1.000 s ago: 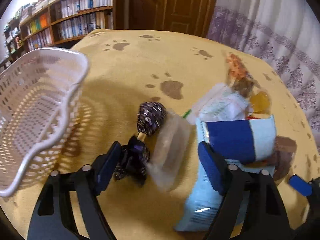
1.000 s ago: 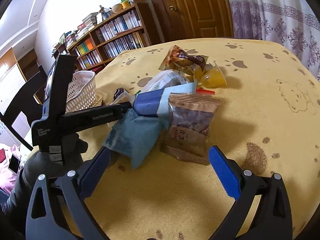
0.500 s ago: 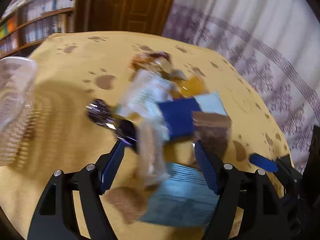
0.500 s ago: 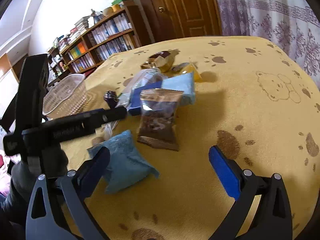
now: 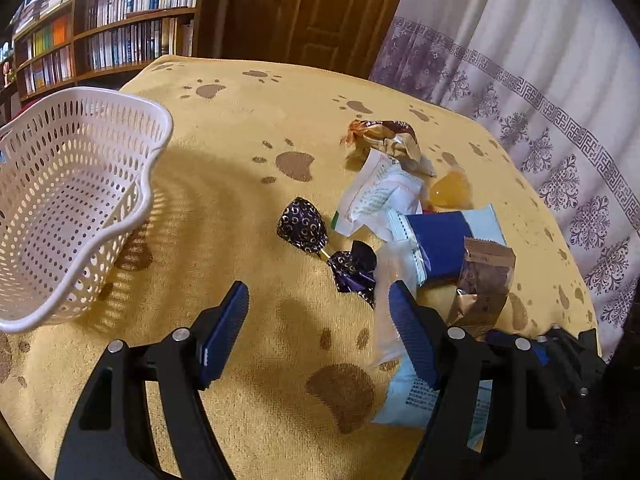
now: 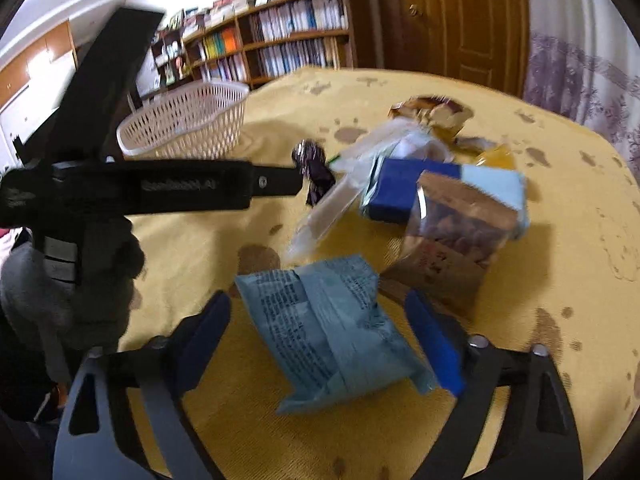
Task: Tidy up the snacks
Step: 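Reach the left tool to the dark wrapped candy while the right tool grasps the light-blue bag, then grasp the dark wrapped candy with the left tool and lift it over the basket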
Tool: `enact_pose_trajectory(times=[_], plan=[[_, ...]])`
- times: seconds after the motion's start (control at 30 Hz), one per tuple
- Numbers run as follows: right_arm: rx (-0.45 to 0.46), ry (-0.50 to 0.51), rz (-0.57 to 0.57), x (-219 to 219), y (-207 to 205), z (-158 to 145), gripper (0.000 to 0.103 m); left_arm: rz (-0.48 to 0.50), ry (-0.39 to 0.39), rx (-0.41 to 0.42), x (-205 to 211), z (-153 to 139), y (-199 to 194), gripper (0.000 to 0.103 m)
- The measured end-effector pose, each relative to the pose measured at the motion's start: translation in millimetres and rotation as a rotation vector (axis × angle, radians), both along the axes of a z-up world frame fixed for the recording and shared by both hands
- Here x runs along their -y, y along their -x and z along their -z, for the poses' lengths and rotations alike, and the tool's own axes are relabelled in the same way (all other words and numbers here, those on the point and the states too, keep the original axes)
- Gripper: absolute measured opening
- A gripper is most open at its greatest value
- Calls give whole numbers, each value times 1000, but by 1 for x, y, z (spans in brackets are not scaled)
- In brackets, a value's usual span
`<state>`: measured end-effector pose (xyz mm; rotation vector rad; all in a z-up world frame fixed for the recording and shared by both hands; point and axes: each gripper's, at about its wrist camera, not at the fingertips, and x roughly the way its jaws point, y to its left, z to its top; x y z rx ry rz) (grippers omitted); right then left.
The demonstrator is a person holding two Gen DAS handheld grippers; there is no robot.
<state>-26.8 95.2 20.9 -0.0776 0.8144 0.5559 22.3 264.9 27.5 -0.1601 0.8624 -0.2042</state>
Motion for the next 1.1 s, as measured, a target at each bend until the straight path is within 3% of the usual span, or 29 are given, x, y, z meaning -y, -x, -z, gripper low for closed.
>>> enact_pose_trajectory(times=[0.1, 0.23, 0.33, 0.67, 0.8, 0.97, 1.1], plan=[[-16, 55, 2, -4, -1, 10, 77, -6, -5, -7, 2, 3, -6, 73], [-27, 45, 30, 5, 0, 12, 58, -42, -15, -14, 1, 7, -24, 73], [-37, 10, 59, 16, 0, 13, 56, -71, -68, -14, 2, 10, -39, 74], [-37, -8, 70, 19, 3, 14, 57, -108, -73, -38, 2, 18, -69, 73], [-33, -2, 69, 18, 3, 14, 57, -105, -118, -25, 9, 18, -68, 62], [-34, -3, 69, 18, 4, 14, 57, -120, -110, -11, 6, 15, -54, 40], [-33, -3, 69, 18, 4, 14, 57, -141, -101, 19, 1, 7, -35, 37]])
